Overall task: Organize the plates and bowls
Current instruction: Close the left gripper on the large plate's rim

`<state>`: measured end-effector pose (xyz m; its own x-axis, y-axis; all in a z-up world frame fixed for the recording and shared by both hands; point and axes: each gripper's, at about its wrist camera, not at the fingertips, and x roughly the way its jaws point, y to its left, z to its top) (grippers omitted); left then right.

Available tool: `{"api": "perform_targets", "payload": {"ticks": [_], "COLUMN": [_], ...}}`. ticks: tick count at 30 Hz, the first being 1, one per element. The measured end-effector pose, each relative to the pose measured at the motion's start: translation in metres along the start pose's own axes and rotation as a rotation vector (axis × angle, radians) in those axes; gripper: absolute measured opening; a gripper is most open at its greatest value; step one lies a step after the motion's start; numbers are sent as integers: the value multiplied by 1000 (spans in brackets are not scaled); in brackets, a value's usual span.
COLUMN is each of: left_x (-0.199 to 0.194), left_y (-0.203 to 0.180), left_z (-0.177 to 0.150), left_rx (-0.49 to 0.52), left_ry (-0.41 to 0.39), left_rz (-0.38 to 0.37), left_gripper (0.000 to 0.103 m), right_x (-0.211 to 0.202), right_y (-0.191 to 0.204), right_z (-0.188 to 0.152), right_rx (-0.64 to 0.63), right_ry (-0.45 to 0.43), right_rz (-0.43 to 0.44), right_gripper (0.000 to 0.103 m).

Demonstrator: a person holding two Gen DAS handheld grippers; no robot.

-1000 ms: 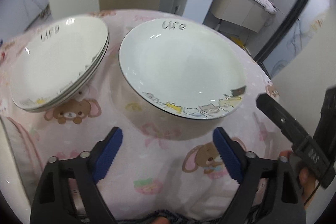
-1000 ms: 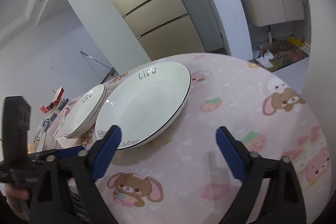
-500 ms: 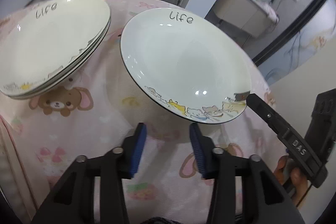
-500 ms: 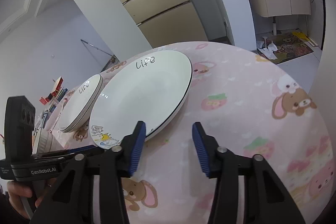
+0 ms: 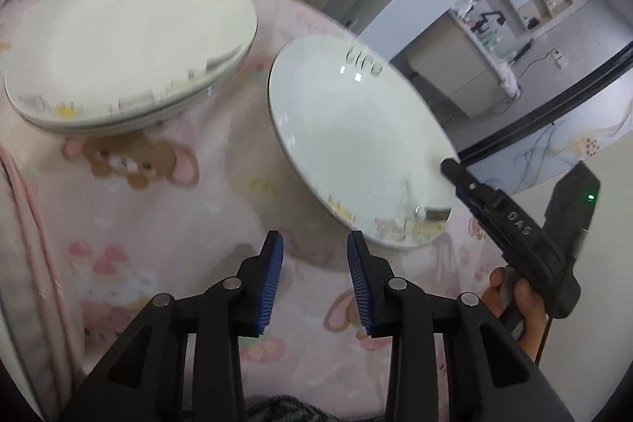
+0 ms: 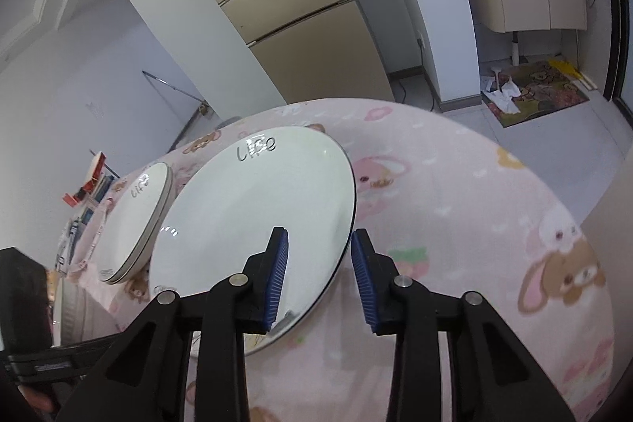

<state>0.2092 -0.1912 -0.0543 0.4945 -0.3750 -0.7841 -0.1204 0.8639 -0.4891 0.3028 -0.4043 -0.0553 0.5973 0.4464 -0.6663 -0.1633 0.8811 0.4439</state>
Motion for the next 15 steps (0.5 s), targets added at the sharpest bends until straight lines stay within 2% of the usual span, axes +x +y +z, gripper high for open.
{"api": "perform_targets", "payload": {"ticks": [4, 8, 15], "left_x": [11, 32, 46], "left_y": [2, 6, 5], "left_z": [20, 33, 48], "left_rx": [-69, -94, -100], "left_ry": [3, 13, -58], "left_rz": [5, 28, 36], "left_gripper": [35, 35, 35], "right_x": [6, 13, 37], "right_y": [-9, -11, -16], "right_z": [9, 15, 18], "right_rx": [29, 27, 30], "right_ry": [3, 12, 45], "right_rz": [16, 27, 45], "right_gripper": [34, 34, 33]}}
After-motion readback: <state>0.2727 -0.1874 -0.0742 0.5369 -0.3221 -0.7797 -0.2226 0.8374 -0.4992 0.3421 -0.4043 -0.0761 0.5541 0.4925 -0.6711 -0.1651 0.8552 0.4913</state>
